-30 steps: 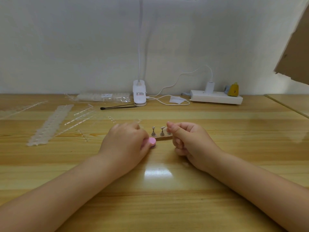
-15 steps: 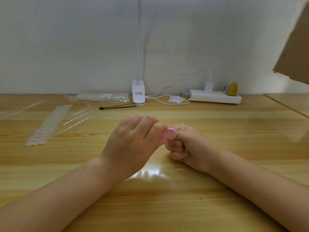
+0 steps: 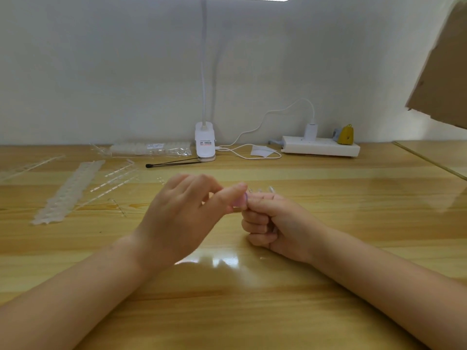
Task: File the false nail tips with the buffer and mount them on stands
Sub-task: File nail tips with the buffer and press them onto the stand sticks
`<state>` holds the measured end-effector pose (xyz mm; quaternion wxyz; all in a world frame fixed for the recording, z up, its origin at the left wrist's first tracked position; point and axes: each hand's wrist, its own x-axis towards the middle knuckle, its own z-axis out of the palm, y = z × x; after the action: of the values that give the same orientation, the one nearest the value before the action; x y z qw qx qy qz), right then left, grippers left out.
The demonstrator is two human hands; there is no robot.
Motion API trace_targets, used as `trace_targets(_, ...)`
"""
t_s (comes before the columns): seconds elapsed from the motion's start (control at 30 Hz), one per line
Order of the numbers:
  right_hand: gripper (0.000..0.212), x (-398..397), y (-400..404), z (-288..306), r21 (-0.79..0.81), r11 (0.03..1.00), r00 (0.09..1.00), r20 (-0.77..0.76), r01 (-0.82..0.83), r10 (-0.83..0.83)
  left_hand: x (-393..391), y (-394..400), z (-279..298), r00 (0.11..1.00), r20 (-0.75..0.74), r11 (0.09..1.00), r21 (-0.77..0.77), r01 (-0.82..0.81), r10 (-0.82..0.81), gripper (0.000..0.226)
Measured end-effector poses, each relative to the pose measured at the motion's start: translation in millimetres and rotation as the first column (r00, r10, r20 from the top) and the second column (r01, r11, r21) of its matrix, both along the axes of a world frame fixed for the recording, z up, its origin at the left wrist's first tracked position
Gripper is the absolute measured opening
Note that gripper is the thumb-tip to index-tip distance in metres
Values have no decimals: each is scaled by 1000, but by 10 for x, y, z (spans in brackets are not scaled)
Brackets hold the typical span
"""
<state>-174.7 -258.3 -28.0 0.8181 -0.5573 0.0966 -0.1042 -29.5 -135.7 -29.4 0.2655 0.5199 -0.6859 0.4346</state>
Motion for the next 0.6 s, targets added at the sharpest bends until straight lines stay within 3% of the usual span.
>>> trace_targets(0.1,18,1,-13,19,31,998,998,0,60,-60,-7,9,-7,1000,-21,1000,-20,-14,14,38)
trace_targets(0.2,23,-5,7,20,-17,999,999,-23,41,-42,-163,-17,-41,996,78,999,-11,42,-41,40)
trace_targets(0.4,19,9,-27,-3,20,998,998,-42,52,-51,-25,59,51,985,-31,985,21,-171,172,27)
trace_targets(0.53,18,19,-14,-28,-41,999,999,-21,28,-29,-241,6,-23,998,63,999,-28,-29,30,38)
trace_targets(0.6,17,25,-12,-21,-33,999,999,-19,39,-39,-208,-1,-19,995,75,997,-26,-71,73,42)
